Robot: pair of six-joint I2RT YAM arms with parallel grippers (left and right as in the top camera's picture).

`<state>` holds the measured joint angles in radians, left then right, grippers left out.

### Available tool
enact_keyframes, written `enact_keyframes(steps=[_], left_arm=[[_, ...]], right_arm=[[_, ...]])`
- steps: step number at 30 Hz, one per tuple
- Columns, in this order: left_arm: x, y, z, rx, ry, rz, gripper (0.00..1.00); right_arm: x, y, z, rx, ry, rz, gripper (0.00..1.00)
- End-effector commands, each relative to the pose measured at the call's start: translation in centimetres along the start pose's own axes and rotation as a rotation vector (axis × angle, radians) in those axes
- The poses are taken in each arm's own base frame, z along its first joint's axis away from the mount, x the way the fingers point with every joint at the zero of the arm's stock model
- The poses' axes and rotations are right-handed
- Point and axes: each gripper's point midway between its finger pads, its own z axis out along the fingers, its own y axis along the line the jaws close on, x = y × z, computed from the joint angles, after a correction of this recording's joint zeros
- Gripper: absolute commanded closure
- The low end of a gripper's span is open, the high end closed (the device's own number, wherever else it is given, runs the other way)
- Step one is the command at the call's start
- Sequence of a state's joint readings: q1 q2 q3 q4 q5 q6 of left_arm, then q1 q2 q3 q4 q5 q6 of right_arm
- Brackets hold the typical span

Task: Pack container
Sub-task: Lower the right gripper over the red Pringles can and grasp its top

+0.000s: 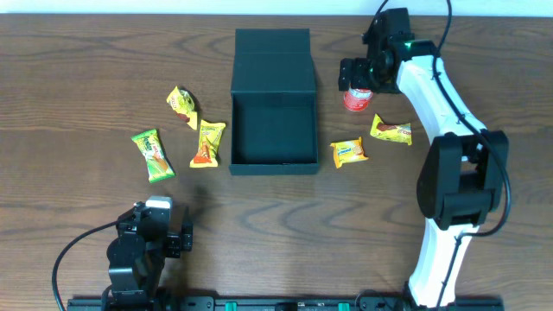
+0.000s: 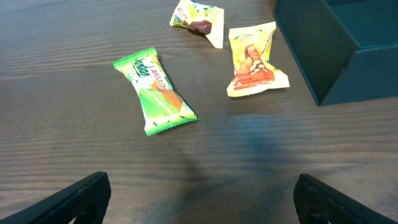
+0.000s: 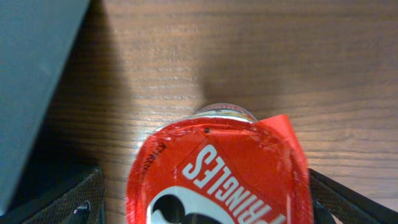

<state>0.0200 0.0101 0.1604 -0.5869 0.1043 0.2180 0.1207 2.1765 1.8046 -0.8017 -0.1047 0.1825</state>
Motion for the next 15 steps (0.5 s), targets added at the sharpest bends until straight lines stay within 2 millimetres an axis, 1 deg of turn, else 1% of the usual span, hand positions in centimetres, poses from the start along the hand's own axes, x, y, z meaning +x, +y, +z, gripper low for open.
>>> enact_keyframes(steps=[1, 4, 6, 8, 9, 15], left_arm=[[0.19, 0.16, 0.10, -0.009, 0.002, 0.001, 0.05], [0.19, 0.16, 0.10, -0.009, 0.002, 0.001, 0.05], [0.19, 0.16, 0.10, -0.009, 0.002, 0.001, 0.05], [0.19, 0.16, 0.10, -0.009, 0.002, 0.001, 0.05], [0.19, 0.16, 0.10, -0.009, 0.002, 0.001, 0.05], [0.19, 0.16, 0.10, -0.009, 0.002, 0.001, 0.05]], right_arm=[[-0.03, -0.08, 0.39, -0.005, 0.011, 0.008, 0.01], [0.14, 0.05, 0.40, -0.005, 0.017, 0.005, 0.03], [0.19, 0.19, 0.42, -0.001, 0.017, 0.001, 0.10], [0.09, 0.15, 0.43, 0.005, 0.012, 0.000, 0.19], [0.03, 0.14, 0.43, 0.004, 0.010, 0.000, 0.21], [-0.18, 0.18, 0.43, 0.002, 0.002, -0.001, 0.24]])
